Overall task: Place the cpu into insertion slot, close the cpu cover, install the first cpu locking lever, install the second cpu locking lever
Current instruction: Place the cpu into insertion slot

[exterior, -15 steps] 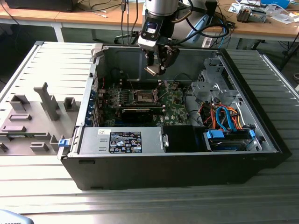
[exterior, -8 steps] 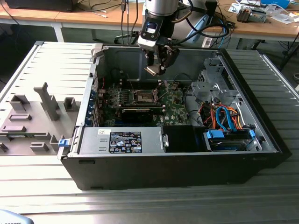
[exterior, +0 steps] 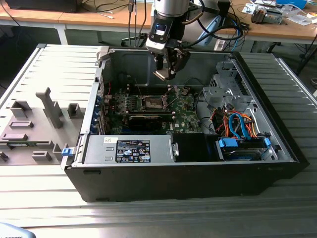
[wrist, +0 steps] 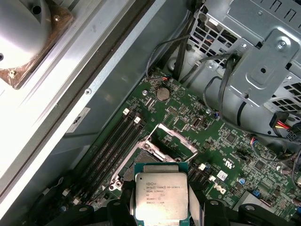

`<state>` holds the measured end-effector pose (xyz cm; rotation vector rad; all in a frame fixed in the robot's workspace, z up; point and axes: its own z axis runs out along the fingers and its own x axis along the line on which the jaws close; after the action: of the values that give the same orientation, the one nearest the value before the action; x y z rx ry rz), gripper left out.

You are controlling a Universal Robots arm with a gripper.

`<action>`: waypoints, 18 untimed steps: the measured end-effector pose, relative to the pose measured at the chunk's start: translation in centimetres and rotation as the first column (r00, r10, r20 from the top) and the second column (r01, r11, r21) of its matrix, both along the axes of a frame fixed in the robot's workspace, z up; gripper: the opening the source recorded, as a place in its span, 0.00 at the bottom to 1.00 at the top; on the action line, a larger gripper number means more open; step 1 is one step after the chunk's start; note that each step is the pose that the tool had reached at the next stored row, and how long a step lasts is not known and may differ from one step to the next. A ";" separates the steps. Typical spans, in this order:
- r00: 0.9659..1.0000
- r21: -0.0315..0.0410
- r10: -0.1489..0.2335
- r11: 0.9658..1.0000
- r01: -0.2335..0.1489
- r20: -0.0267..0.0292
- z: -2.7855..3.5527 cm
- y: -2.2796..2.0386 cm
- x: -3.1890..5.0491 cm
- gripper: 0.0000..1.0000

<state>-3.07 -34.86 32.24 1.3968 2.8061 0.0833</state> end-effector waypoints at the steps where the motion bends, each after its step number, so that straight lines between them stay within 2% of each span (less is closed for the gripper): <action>1: 1.000 0.000 -0.001 1.000 0.001 0.000 0.00 0.00 0.00 0.55; 18: 1.000 0.000 -0.017 1.000 0.017 0.000 -0.01 0.00 0.00 0.55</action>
<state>-3.07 -34.86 32.23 1.4202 2.7938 0.0833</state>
